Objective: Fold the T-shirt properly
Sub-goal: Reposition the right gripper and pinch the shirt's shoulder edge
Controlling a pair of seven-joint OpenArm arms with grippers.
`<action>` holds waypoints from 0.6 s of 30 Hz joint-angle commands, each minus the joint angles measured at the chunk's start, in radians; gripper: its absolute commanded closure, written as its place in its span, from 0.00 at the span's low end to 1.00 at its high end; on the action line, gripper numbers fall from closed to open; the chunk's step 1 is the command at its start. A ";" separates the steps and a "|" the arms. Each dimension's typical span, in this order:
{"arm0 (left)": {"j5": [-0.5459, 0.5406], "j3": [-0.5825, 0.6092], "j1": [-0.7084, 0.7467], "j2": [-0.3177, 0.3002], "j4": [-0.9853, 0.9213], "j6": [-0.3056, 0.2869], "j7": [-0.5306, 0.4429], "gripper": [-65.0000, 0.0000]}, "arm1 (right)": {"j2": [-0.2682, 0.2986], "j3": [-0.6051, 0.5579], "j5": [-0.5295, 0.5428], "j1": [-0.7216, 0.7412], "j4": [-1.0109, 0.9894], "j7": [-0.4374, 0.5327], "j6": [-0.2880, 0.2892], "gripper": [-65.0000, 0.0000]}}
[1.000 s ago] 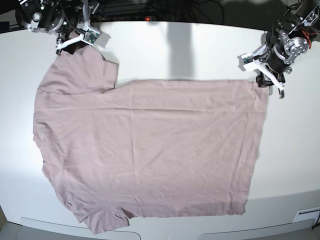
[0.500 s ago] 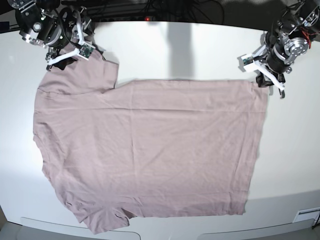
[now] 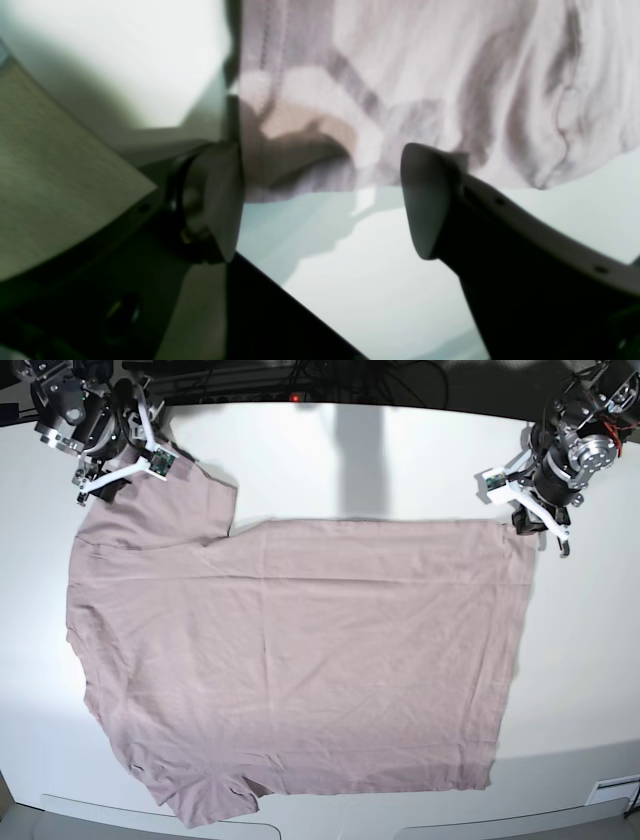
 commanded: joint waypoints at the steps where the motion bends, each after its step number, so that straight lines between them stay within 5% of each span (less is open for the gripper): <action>1: -0.026 0.006 0.006 -0.011 0.001 -0.041 -0.001 1.00 | 0.019 0.008 -0.056 0.000 0.007 -0.001 -0.019 0.26; 5: -0.026 0.006 0.006 -0.011 0.001 -0.042 -0.001 1.00 | 0.018 0.008 -0.076 0.000 0.002 0.100 -0.023 0.26; 13: -0.026 0.006 0.006 -0.011 0.001 -0.042 -0.001 1.00 | 0.016 0.008 -0.180 -0.001 -0.056 0.133 -0.025 0.28; 18: -0.026 0.006 0.006 -0.011 0.001 -0.042 -0.001 1.00 | 0.017 0.008 -0.164 -0.001 -0.063 0.133 0.020 0.47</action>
